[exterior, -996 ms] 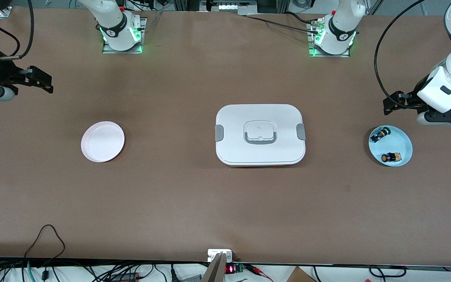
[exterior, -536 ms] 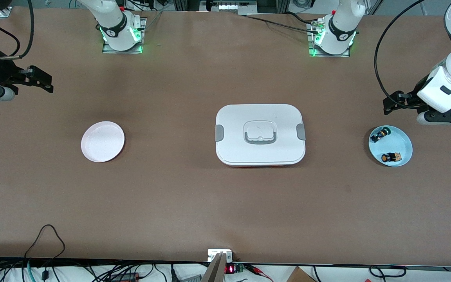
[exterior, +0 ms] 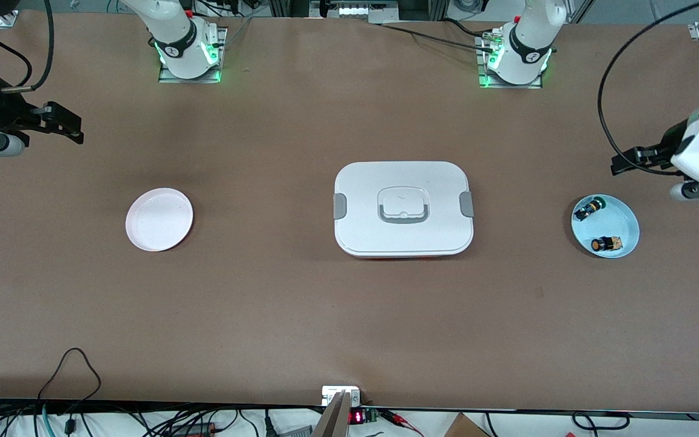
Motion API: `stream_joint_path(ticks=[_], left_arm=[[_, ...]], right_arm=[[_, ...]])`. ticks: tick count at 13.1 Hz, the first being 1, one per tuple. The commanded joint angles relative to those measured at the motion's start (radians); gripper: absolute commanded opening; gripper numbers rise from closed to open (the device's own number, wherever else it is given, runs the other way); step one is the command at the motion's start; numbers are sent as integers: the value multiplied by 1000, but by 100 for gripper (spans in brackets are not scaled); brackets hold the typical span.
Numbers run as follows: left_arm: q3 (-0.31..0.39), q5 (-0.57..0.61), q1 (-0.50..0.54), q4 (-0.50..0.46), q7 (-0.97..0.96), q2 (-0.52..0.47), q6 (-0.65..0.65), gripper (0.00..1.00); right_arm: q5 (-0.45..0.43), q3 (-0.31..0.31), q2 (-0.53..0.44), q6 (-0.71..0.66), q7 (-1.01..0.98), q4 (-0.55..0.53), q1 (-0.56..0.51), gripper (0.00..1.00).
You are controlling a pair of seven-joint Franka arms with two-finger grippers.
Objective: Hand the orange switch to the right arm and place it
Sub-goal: 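Move the left gripper over the light-blue dish toward the orange switch, then lower the left gripper onto the orange switch in the dish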
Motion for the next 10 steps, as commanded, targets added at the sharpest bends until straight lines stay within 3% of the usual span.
stream_joint_path(ticks=[1, 7, 10], left_arm=[[-4, -2, 65, 15, 9, 80, 8, 100], [-4, -5, 155, 3, 150, 284, 164, 100], [-4, -3, 177, -54, 172, 301, 248, 100]], right_arm=[[12, -2, 12, -23, -9, 25, 5, 100], [12, -2, 15, -23, -11, 25, 6, 100], [12, -2, 13, -23, -12, 25, 6, 100]])
